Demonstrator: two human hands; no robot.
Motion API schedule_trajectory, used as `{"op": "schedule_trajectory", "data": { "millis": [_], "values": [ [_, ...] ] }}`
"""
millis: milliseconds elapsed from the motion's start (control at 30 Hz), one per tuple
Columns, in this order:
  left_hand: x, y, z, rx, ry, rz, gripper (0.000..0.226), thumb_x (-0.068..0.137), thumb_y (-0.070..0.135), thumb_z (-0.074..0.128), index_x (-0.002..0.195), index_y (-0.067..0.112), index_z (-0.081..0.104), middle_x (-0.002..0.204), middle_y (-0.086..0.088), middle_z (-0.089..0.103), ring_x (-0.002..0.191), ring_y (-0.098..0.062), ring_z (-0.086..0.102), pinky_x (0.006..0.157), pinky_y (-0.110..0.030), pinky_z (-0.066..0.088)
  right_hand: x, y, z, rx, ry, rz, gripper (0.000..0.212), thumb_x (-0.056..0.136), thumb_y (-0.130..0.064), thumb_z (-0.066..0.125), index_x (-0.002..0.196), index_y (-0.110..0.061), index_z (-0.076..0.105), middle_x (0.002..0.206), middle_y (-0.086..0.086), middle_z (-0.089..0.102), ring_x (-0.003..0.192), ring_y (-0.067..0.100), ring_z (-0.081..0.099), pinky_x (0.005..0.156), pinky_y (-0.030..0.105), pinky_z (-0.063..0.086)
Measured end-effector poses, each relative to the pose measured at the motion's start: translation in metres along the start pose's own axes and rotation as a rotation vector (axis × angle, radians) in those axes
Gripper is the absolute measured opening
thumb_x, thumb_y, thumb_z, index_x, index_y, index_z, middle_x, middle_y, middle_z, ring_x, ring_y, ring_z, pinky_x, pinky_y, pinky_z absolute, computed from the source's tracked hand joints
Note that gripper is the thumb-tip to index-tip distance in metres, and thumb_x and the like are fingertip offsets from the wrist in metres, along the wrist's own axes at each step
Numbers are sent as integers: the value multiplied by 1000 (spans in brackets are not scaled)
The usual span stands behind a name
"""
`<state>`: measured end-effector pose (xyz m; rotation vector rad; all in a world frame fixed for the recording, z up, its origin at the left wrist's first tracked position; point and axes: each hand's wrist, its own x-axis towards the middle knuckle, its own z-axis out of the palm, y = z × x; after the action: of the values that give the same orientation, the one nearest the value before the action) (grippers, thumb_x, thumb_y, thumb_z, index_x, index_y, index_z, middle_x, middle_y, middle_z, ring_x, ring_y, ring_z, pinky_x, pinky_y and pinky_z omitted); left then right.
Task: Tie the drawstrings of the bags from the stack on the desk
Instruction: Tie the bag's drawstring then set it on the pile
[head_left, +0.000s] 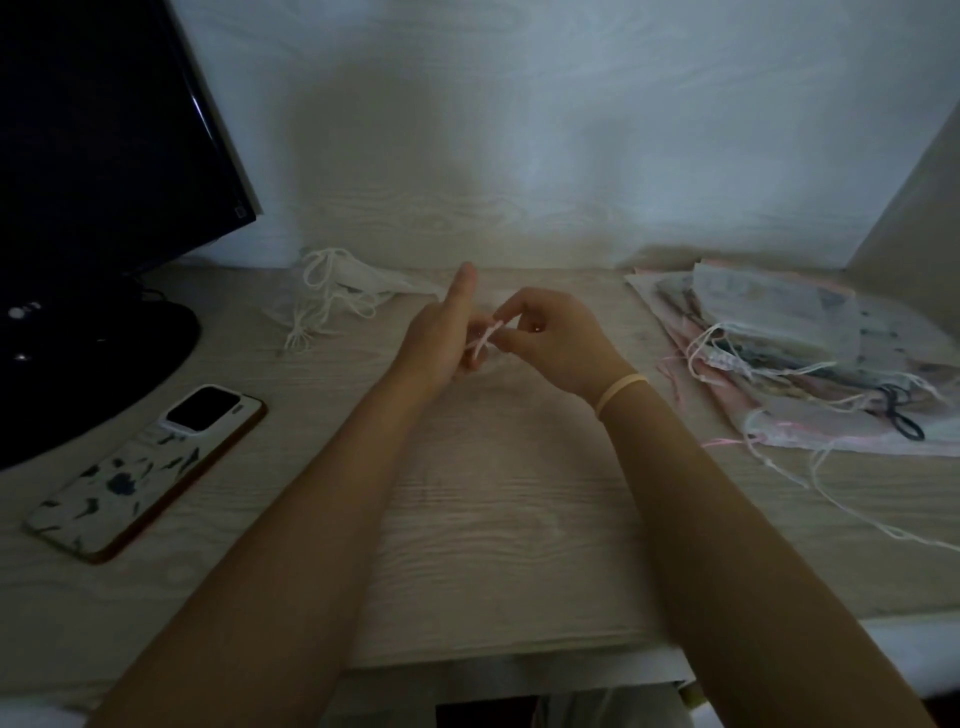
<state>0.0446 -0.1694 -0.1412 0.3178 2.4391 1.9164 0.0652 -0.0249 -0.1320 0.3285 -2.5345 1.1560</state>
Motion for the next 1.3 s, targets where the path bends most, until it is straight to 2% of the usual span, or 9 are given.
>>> {"op": "schedule_trajectory", "data": {
  "millis": [100, 267, 367, 500, 700, 900, 1067, 1200, 1300],
  "values": [
    [0, 1, 0, -1, -11, 9, 78, 96, 61, 23, 62, 9, 69, 47, -5, 53, 42, -16, 46, 44, -23, 37, 2, 3, -1, 181, 119, 115, 26, 88, -26, 65, 76, -2, 68, 52, -8, 54, 47, 6, 47, 53, 24, 41],
    [2, 2, -3, -172, 83, 23, 17, 87, 7, 53, 71, 11, 59, 46, -5, 53, 39, -19, 45, 45, -25, 39, 7, 14, -8, 329, 447, 309, 20, 86, -27, 66, 71, -16, 73, 45, -8, 46, 43, 0, 40, 50, 20, 35],
    [2, -1, 0, 9, 38, 68, 14, 84, 7, 57, 79, 15, 68, 51, -1, 60, 42, -16, 51, 50, -25, 45, 7, 17, -9, 345, 515, 371, 19, 85, -27, 66, 71, -18, 74, 51, -3, 53, 48, 3, 44, 56, 23, 39],
    [0, -6, 2, 301, -29, 155, 12, 86, 20, 67, 76, 24, 71, 63, 2, 67, 54, -13, 59, 62, -27, 50, 8, 17, -9, 394, 500, 429, 22, 87, -27, 63, 69, -20, 72, 41, -12, 50, 47, 5, 45, 51, 24, 37],
    [1, -9, 0, 263, -5, 139, 13, 88, 17, 66, 76, 20, 69, 59, 4, 64, 46, -8, 55, 56, -20, 44, 5, 17, -10, 567, 496, 515, 20, 90, -21, 59, 76, -9, 66, 53, 5, 47, 41, 11, 39, 36, 15, 27],
    [3, -10, -1, 174, 67, 101, 15, 89, 14, 64, 75, 15, 67, 58, 1, 64, 45, -12, 54, 52, -21, 45, 8, 19, -12, 254, 341, 444, 32, 78, -46, 70, 78, -19, 53, 69, -5, 54, 63, 11, 49, 58, 26, 39],
    [7, -12, -4, 121, 129, 67, 21, 89, 17, 63, 70, 12, 66, 55, 4, 63, 42, -10, 53, 53, -23, 42, 2, 8, -16, 184, 325, 302, 36, 79, -26, 70, 103, -13, 45, 74, -5, 46, 64, 10, 47, 64, 28, 42],
    [3, -10, 0, 194, 130, 96, 16, 89, 16, 64, 74, 13, 69, 59, 1, 65, 40, -8, 52, 53, -22, 44, 4, 0, -20, 449, 357, 254, 14, 77, -12, 59, 88, -18, 52, 70, 3, 45, 59, 17, 43, 52, 28, 37],
    [-2, -7, 4, 291, 64, 168, 8, 87, 19, 67, 83, 18, 75, 61, 9, 65, 45, 3, 52, 58, -18, 43, 4, -3, -18, 714, 227, 180, 22, 79, 8, 47, 80, -13, 56, 60, 5, 41, 51, 16, 39, 48, 25, 33]
  ]
}}
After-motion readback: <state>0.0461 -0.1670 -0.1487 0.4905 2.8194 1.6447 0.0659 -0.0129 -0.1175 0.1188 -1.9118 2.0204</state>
